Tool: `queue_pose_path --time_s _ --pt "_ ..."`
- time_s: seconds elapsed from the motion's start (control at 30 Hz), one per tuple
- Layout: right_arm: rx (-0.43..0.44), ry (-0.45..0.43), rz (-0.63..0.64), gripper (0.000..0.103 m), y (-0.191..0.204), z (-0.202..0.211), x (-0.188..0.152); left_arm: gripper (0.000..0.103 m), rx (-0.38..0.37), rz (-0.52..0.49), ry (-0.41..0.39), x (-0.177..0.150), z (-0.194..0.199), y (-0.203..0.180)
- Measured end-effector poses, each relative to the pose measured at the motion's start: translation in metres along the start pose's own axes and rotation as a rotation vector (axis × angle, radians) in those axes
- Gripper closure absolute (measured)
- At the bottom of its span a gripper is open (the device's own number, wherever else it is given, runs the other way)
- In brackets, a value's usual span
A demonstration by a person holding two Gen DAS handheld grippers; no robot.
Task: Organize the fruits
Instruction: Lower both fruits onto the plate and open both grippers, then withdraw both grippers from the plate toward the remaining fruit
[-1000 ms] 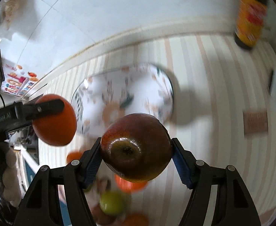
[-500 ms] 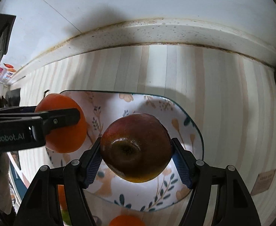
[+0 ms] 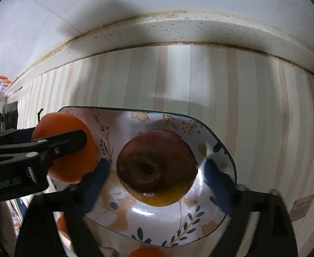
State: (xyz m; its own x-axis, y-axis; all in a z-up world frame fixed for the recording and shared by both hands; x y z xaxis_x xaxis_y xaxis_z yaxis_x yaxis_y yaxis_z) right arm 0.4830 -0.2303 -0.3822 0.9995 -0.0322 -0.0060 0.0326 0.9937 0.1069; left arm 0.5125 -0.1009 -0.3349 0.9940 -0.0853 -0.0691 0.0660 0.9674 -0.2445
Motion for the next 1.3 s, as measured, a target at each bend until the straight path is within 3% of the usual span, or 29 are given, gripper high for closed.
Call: queue_pose_path --time_s 0.1,0.2,0.4,0.8,1.3 --pt "-0.027 -0.008 0.003 0.007 -0.002 0.01 -0.001 0.01 0.023 0.004 -0.053 0.002 0.012 -0.001" --pt "-0.056 -0.007 -0.001 0.006 -0.006 0.02 -0.008 0.007 0.03 0.014 -0.089 0.001 0.025 0.001" --pt "-0.111 -0.038 -0.014 0.006 -0.013 0.047 -0.037 0.006 0.036 0.012 -0.137 -0.024 0.047 -0.001" --pt "-0.187 -0.218 -0.09 0.006 0.001 0.125 -0.125 0.006 0.151 -0.075 -0.358 -0.137 0.121 0.016" --pt "-0.198 -0.444 -0.157 0.006 0.041 0.23 -0.232 0.006 0.124 -0.157 -0.547 -0.249 0.198 0.016"
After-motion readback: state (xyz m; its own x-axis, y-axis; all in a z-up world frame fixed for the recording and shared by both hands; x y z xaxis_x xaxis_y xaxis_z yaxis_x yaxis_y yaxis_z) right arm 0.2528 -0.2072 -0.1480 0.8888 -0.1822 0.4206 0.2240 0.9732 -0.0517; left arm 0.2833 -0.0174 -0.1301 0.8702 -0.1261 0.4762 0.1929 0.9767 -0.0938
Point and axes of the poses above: each gripper's, at about its wrist camera, not at the fingertips, and z roughly against the way its jaws point, y to its left, x to its top, the point moved 4 cm from there along -z, roughly the way its jaws point, and after that the axes turned 9 degrees about -x, right-handed, at the moved point
